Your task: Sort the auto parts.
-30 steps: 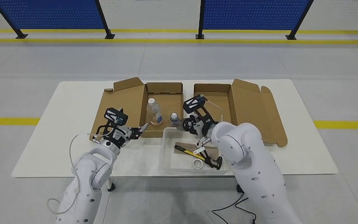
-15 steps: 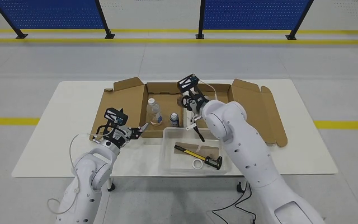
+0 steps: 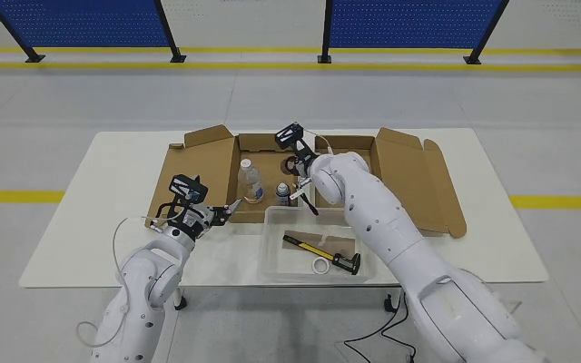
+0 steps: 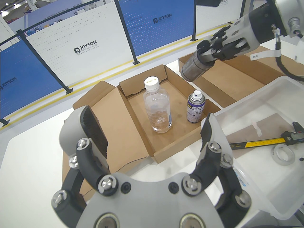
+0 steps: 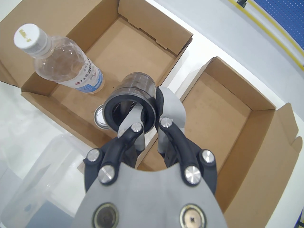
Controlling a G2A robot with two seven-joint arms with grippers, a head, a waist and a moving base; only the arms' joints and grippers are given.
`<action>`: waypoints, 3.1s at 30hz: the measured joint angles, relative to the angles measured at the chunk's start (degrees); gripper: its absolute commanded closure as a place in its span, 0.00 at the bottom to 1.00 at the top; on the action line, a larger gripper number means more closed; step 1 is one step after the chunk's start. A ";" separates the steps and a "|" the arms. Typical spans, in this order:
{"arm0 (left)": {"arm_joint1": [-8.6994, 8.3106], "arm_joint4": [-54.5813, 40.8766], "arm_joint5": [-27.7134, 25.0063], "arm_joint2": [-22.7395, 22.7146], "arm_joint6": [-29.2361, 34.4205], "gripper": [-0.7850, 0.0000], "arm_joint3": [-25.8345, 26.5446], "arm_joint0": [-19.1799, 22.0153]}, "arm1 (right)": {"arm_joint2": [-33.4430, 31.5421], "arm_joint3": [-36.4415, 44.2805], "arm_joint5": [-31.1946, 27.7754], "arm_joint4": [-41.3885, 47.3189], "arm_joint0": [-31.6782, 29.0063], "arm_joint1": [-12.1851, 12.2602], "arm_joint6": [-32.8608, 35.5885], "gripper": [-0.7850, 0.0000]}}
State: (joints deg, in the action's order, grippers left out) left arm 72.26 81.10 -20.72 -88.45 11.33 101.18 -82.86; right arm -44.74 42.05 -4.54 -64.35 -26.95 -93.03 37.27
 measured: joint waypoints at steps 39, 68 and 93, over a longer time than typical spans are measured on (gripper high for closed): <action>0.00 0.00 0.00 0.00 0.00 0.00 0.00 0.00 | 4.50 -26.51 -3.85 5.32 6.09 -9.62 -7.67 0.82; 0.00 0.00 0.00 0.00 0.00 0.00 0.00 0.00 | 0.05 -22.45 -4.07 8.32 7.10 -8.86 -21.63 0.00; 0.00 0.00 0.00 0.00 0.00 0.00 0.00 0.00 | -12.82 23.11 3.70 -8.23 -15.58 2.16 -5.33 0.00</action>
State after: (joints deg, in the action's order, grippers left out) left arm 72.26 81.10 -20.72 -88.45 11.33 101.18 -82.86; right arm -57.57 65.16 -0.84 -72.59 -42.53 -90.88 31.94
